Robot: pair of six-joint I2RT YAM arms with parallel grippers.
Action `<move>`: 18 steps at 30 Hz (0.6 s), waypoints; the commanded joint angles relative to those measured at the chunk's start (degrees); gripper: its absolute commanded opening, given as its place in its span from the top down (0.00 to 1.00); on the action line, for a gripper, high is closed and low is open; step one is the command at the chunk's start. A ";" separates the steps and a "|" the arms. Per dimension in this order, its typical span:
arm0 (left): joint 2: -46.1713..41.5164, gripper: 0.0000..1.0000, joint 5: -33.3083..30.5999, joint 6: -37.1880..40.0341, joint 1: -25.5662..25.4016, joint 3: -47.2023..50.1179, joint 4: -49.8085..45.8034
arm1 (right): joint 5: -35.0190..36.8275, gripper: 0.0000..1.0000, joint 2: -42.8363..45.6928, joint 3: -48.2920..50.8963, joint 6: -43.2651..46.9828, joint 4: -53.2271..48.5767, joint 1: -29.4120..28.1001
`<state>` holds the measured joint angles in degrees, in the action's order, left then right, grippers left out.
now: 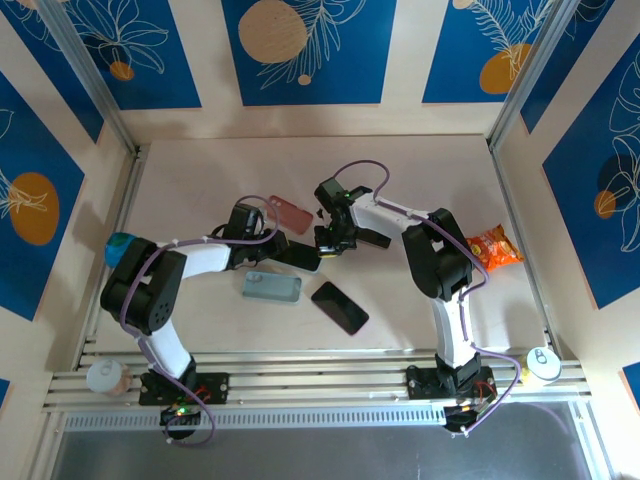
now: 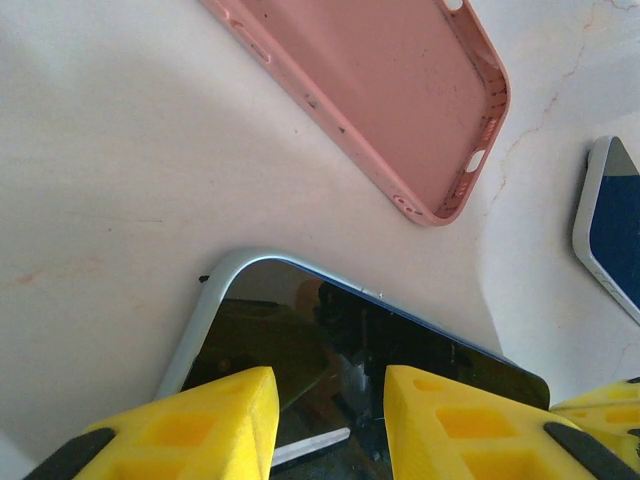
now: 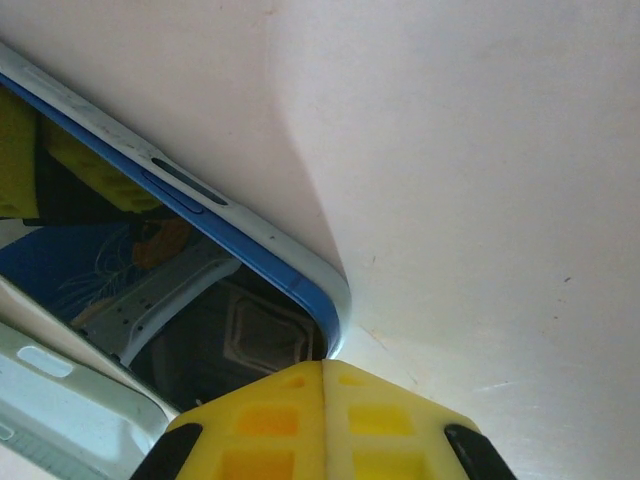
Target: Put the phone into the phone case
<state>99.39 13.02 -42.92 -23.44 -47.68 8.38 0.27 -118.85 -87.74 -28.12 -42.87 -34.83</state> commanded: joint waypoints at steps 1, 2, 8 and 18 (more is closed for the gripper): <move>0.45 0.64 -1.85 0.73 -0.03 1.45 -1.71 | 1.55 1.00 -1.78 -0.73 1.09 -0.94 -0.59; 0.45 0.64 -1.85 0.64 -0.03 1.54 -1.64 | 1.57 1.00 -1.58 -1.21 1.18 -1.30 -0.59; 0.30 0.64 -2.03 0.85 -0.03 1.67 -1.57 | 1.75 1.00 0.52 -3.71 1.32 -2.24 -0.66; 0.28 0.64 -2.11 0.64 -0.03 1.64 -1.26 | 1.66 1.00 -2.34 -4.59 1.48 -2.05 -0.81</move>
<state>99.39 12.99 -42.94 -23.44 -47.35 9.02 2.00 -119.50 -91.88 -27.29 -43.81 -35.24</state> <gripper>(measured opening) 0.361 0.042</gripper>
